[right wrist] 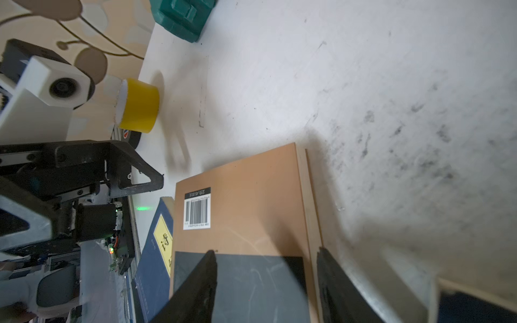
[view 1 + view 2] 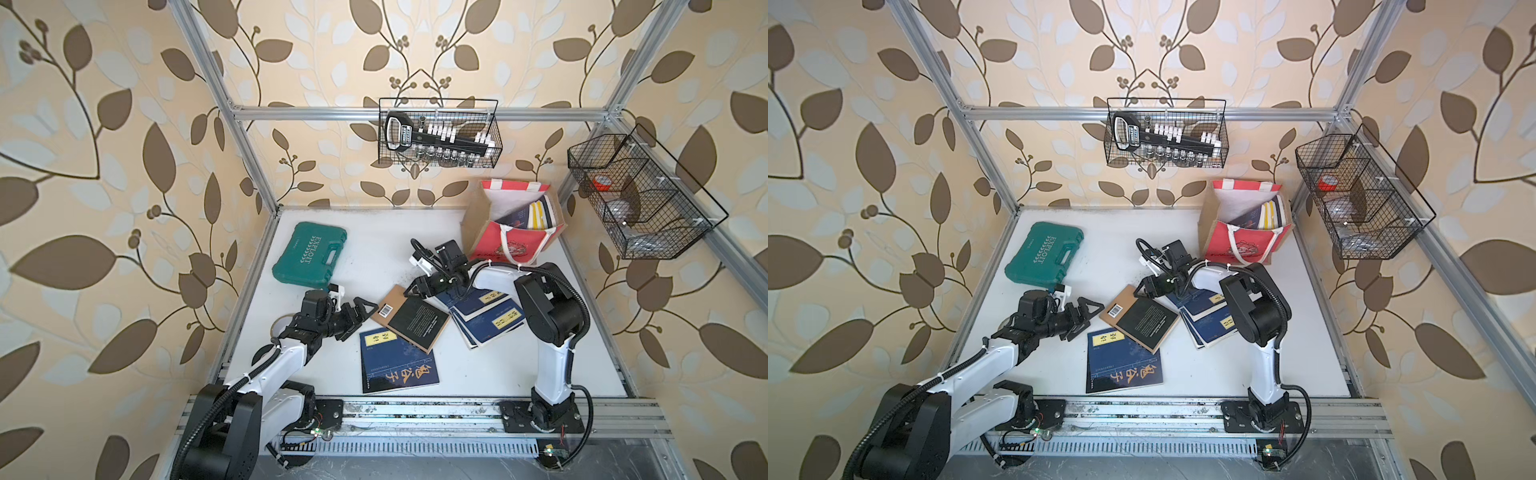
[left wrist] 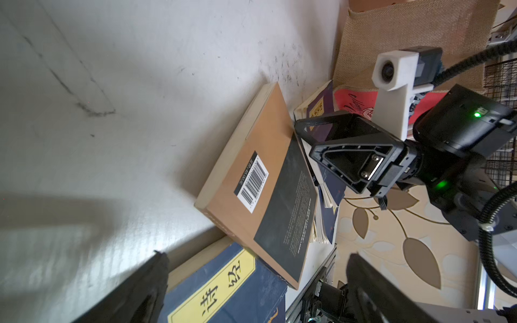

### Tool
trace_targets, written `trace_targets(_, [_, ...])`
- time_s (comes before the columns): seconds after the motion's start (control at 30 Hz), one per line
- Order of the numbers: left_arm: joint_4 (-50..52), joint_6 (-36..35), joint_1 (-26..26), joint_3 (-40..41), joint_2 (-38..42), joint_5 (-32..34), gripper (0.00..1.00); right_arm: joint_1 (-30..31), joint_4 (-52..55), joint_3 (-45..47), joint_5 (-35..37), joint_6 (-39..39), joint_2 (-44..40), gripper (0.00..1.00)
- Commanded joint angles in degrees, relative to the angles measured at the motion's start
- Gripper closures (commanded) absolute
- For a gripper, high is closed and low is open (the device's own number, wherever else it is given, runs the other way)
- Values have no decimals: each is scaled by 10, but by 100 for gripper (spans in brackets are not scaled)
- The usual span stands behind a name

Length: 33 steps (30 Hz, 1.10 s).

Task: Put the books into the canvas bag
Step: Pick up the book from the center of the board.

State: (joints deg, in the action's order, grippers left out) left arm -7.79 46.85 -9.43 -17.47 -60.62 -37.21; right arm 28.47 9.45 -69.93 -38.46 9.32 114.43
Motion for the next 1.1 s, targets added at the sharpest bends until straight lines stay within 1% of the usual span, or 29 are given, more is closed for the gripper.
trace_targets(0.0, [-30, -14, -5, -9, -13, 5, 1, 12, 60, -7, 40, -45, -15, 41])
trace_targets(0.1, [-40, -18, -5, -11, -34, 4, 1, 23, 86, -22, 45, -63, 0, 40])
trace_targets(0.2, [-61, -15, -5, -11, -55, -1, 1, 30, 89, -25, 30, -68, 7, 42])
trace_targets(0.27, [-69, -17, -5, -13, -68, -3, 1, 33, 86, -25, 15, -70, 8, 46])
trace_targets(0.37, [-82, -18, -5, -17, -85, -9, 1, 38, 80, -26, 11, -65, 8, 60])
trace_targets(0.4, [-86, -17, -5, -19, -89, -11, 1, 39, 78, -26, 12, -62, 9, 61])
trace_targets(0.57, [-114, -9, -5, -20, -116, -28, 1, 42, 68, -26, 19, -51, 23, 61])
trace_targets(0.67, [-141, 0, -9, -22, -139, -62, 3, 43, 60, -23, 23, -48, 31, 61])
trace_targets(0.73, [-142, -3, -15, -28, -148, -78, 3, 45, 52, -20, 22, -47, 34, 59])
trace_targets(0.87, [-132, -18, -29, -41, -159, -77, 3, 52, 23, -17, 7, -40, 38, 57])
trace_targets(1.03, [-149, -14, -36, -56, -192, -80, 10, 64, 21, -28, 8, -38, 49, 57])
trace_targets(1.07, [-155, -13, -37, -59, -200, -81, 12, 65, 19, -29, 7, -37, 51, 57])
